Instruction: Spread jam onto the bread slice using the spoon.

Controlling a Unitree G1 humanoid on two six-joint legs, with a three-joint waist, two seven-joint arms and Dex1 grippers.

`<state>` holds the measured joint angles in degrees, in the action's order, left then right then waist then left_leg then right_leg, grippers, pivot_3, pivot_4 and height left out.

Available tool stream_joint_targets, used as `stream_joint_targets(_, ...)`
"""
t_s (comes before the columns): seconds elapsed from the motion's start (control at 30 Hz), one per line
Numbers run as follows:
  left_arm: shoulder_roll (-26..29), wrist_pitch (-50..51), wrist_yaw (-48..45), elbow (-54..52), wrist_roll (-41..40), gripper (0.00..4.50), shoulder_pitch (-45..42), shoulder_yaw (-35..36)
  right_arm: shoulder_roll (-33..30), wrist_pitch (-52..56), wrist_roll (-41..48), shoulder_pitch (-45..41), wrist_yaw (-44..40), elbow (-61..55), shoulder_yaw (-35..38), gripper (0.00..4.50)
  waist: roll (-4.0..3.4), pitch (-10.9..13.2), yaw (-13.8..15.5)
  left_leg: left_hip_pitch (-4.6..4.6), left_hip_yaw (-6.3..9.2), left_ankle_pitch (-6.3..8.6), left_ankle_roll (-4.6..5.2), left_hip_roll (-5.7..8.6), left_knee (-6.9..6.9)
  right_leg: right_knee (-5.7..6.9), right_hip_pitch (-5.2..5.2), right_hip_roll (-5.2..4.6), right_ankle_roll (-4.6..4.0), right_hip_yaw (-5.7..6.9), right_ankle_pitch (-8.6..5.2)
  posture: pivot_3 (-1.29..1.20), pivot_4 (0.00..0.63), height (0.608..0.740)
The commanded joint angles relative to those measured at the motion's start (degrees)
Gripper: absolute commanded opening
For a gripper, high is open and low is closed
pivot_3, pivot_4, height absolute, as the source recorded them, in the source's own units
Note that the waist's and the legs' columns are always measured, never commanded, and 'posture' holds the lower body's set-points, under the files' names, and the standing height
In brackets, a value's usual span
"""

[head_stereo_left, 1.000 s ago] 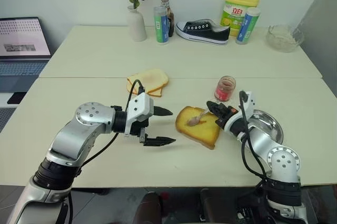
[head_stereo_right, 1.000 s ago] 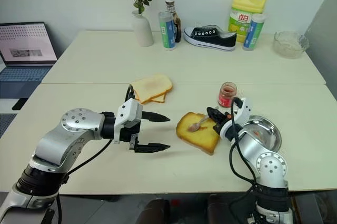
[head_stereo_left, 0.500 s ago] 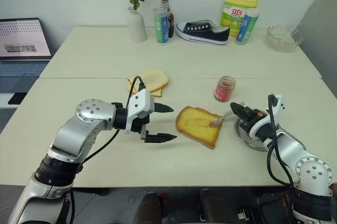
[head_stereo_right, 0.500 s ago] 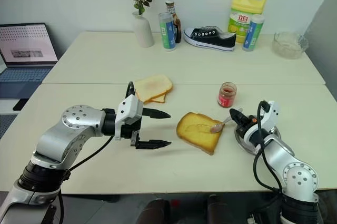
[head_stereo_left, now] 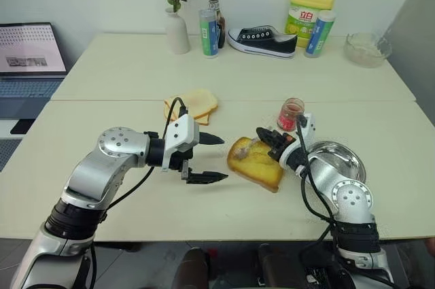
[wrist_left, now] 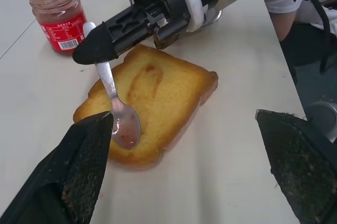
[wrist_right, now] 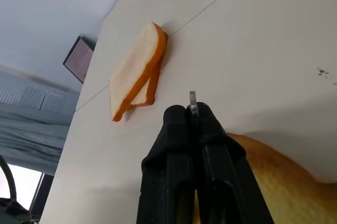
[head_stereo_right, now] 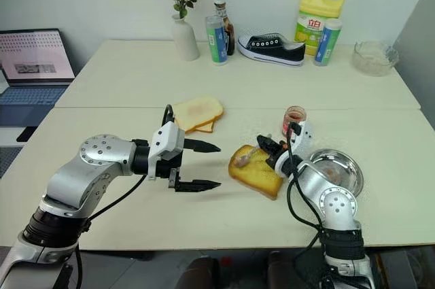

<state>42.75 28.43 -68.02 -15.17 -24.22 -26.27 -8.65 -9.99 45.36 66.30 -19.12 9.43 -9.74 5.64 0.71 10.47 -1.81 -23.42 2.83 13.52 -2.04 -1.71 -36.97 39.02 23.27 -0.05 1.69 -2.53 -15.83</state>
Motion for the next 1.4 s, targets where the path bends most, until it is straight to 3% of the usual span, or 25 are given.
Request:
stream_joint_targets(0.03,0.58,-0.17,0.43,-1.8,-0.49,4.5,-0.07,1.38,-2.43,-0.39,-1.79,1.15,-1.25,-0.94,3.85,0.03,0.0,0.0,0.01,0.0,0.01,0.0,0.0,0.0,0.0,0.01,0.0,0.0,0.0,0.01,0.0,0.0,0.15,0.74)
stream_joint_targets(0.5,-1.0,-1.34,-0.79,0.33,0.08,4.5,-1.99,-0.37,-8.49,4.69,7.76,7.09,2.85,-12.0,12.36,0.03,0.01,0.0,0.06,0.0,0.01,0.0,0.0,0.0,0.0,0.02,-0.01,0.0,0.01,0.0,0.0,0.0,0.15,0.74)
stream_joint_targets(0.67,-1.2,-1.52,-1.04,0.45,0.16,4.5,-2.1,-0.47,-4.08,3.39,15.14,4.85,7.14,-15.14,9.58,0.03,0.0,0.0,-0.44,0.03,0.0,0.0,0.0,-0.04,0.01,0.05,-0.01,0.06,0.0,-0.02,0.0,0.0,0.15,0.74)
stream_joint_targets(0.83,-1.23,-1.59,-1.29,0.38,0.32,4.5,-2.03,-0.38,-1.17,2.72,11.0,5.1,6.42,-13.14,5.04,0.03,0.0,0.0,-0.58,0.04,0.02,0.0,0.0,-0.08,0.03,0.04,0.0,0.1,0.01,-0.01,-0.01,0.0,0.15,0.74)
stream_joint_targets(1.03,-1.03,-1.25,-0.99,-0.72,0.13,4.5,-1.19,-0.01,-6.06,2.66,6.95,9.32,1.93,-9.76,7.87,0.03,0.02,0.0,0.21,-0.04,-0.01,0.0,0.0,0.05,-0.01,-0.04,0.0,-0.05,0.01,-0.01,-0.01,0.0,0.15,0.74)
stream_joint_targets(1.27,-1.63,-1.6,-0.99,-0.17,0.38,4.5,-1.59,-0.43,-12.11,3.55,9.49,10.97,0.55,-9.6,13.41,0.03,0.02,0.0,0.12,0.01,-0.01,0.0,0.0,0.02,-0.02,0.01,-0.02,-0.01,0.05,-0.01,-0.03,0.0,0.15,0.74)
stream_joint_targets(1.4,-1.53,-1.53,-1.29,-0.05,0.29,4.5,-1.77,-0.4,-12.36,3.82,14.13,10.71,2.57,-11.81,14.06,0.03,0.02,0.0,0.05,0.0,-0.01,0.0,0.0,0.01,-0.01,0.01,-0.02,-0.01,0.04,-0.02,-0.02,0.0,0.15,0.74)
